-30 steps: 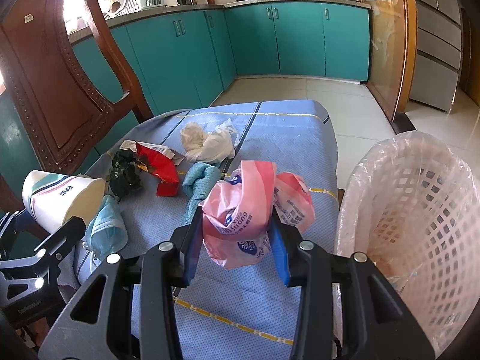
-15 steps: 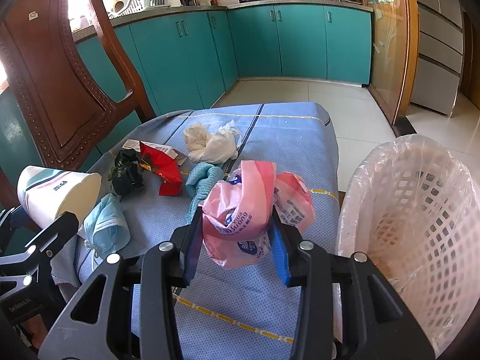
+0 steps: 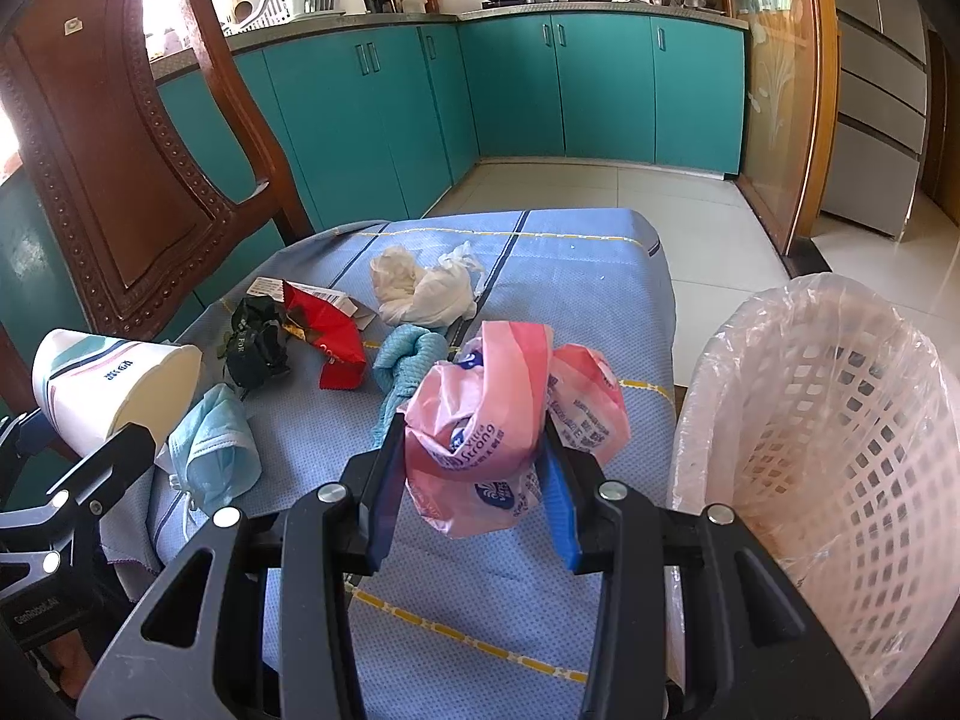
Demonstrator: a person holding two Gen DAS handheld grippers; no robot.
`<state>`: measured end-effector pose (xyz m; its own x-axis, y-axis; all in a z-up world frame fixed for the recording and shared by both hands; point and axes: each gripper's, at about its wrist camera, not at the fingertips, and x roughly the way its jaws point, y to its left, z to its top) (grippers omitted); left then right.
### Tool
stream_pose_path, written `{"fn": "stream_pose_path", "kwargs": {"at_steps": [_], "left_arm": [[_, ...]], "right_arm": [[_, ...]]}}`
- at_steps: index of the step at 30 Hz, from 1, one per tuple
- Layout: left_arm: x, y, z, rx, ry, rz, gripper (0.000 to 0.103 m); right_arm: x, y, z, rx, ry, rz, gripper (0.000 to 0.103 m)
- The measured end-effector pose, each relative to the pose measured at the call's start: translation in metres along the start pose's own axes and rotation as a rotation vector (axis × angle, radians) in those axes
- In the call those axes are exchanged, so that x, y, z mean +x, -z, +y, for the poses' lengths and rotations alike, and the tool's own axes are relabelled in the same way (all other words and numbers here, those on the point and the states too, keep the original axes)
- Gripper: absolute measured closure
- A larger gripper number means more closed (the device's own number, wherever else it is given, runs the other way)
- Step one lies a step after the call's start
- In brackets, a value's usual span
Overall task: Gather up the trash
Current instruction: 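Grasp the white paper cup with the left gripper while the right gripper holds the pink bag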
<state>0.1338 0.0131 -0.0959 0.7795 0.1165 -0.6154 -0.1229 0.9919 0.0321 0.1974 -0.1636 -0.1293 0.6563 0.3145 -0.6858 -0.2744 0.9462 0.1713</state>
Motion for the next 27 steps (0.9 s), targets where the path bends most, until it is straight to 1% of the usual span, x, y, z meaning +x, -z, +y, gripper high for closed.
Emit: {"fn": "stream_pose_path", "kwargs": {"at_steps": [20,27], "left_arm": [[-0.003,0.001,-0.001,-0.002,-0.002,-0.006,0.011],[-0.003,0.001,0.000,-0.005,-0.002,-0.007,0.011]], "right_arm": [[-0.004,0.001,0.005,-0.026,-0.007,-0.012,0.062],[-0.016,-0.001,0.001,-0.010,-0.026,-0.055,0.062]]}}
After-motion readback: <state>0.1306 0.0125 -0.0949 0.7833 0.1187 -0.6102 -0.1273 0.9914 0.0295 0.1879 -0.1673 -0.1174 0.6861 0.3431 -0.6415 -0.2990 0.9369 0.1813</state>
